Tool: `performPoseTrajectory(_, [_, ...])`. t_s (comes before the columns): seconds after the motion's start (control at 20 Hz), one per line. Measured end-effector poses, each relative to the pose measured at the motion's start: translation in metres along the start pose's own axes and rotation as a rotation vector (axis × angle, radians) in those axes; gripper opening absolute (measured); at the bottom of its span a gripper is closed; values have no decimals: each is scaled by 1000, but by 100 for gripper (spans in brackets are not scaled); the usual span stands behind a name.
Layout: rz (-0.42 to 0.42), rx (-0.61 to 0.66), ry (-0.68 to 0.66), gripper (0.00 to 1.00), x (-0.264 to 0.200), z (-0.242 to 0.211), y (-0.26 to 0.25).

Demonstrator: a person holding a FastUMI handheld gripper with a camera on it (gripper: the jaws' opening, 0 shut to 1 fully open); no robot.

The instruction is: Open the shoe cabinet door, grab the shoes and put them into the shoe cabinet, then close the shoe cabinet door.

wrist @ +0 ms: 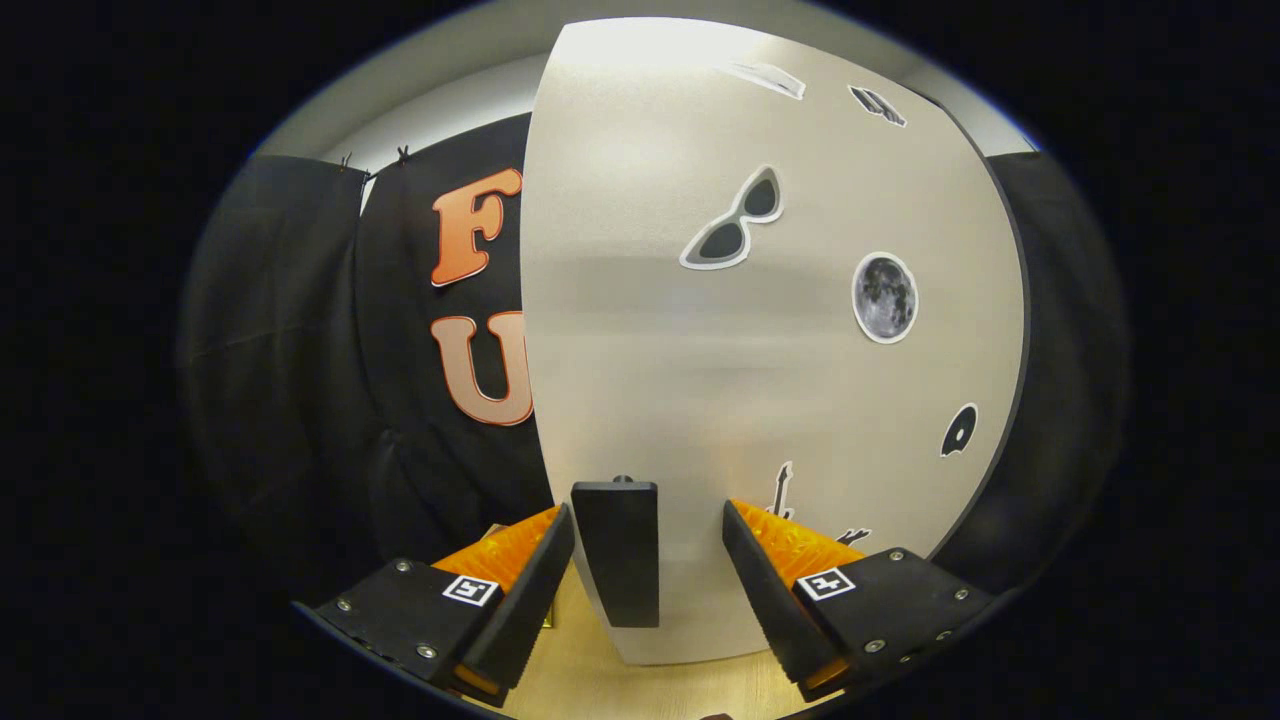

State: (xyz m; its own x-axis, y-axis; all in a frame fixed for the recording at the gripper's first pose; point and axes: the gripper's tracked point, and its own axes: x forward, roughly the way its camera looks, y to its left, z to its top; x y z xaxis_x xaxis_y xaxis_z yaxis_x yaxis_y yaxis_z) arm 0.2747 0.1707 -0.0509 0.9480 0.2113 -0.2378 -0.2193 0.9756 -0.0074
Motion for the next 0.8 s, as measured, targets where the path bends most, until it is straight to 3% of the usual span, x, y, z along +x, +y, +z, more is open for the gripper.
performPoseTrajectory(0.5, [-81, -104, -182, 93, -77, 82, 1])
performPoseTrajectory(0.8, [-126, -106, -223, 93, -109, 97, -9])
